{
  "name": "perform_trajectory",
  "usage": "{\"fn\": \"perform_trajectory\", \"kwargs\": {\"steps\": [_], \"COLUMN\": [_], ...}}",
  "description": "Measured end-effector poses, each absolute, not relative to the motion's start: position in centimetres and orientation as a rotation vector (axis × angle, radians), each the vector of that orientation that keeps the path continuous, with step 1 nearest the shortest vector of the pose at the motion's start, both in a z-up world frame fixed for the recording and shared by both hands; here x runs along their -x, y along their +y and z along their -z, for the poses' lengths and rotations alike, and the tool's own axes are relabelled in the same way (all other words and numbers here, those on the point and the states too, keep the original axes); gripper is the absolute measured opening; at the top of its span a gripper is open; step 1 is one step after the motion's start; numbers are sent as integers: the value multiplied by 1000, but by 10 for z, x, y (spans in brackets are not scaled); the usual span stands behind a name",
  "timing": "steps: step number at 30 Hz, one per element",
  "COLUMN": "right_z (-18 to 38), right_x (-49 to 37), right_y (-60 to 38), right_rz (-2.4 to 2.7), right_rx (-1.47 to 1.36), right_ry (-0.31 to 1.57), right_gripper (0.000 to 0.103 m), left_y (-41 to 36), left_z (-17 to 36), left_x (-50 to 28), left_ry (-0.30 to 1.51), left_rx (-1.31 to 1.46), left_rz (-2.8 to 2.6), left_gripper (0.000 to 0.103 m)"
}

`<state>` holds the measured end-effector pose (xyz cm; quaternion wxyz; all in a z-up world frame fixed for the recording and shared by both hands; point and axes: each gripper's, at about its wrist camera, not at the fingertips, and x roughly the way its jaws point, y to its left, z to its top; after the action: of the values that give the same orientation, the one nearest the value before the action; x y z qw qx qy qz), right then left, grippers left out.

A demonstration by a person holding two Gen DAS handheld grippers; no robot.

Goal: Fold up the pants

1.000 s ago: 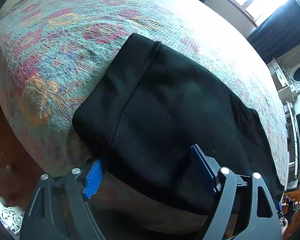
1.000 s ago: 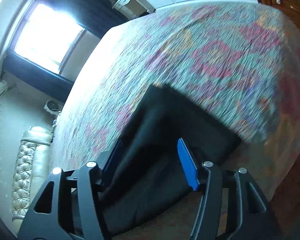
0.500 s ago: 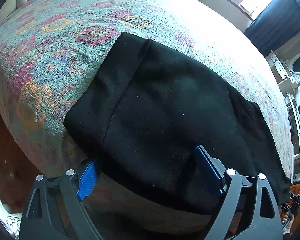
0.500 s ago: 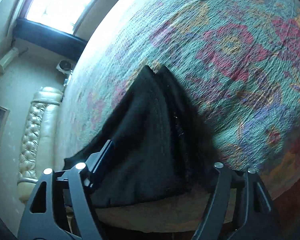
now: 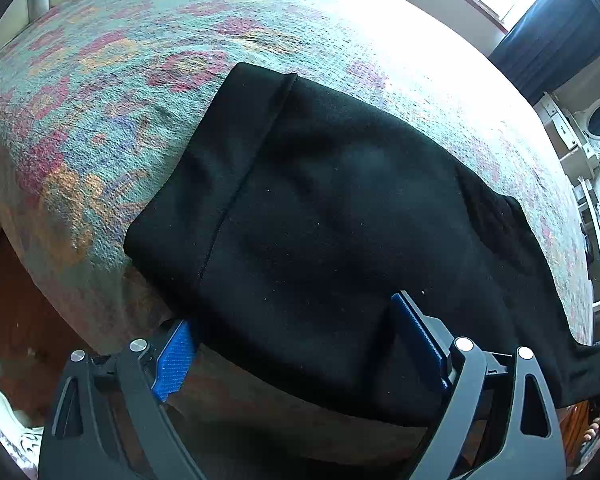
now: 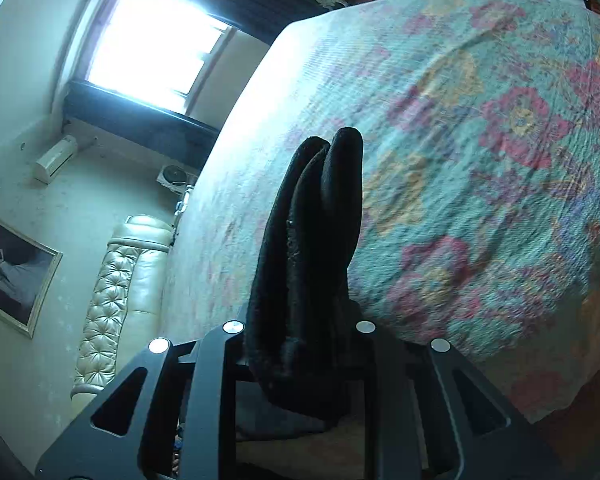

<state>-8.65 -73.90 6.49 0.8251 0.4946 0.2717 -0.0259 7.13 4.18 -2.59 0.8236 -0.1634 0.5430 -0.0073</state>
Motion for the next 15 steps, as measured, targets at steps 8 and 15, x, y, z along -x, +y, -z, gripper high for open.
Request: {"fn": "perform_trajectory", "kwargs": {"steps": [8, 15], "right_z": [-143, -149], "right_x": [70, 30], "right_y": [-674, -573], "right_rz": [-76, -133], "right_rx": [-921, -749], "right_ry": [518, 611], "right_gripper": [20, 20], "left_y": [41, 44], "left_z": [28, 29], "left_x": [-76, -76], "left_ry": [1156, 1157], "left_rx": [343, 347], "left_rz": [2, 2], "left_gripper": [89, 89]}}
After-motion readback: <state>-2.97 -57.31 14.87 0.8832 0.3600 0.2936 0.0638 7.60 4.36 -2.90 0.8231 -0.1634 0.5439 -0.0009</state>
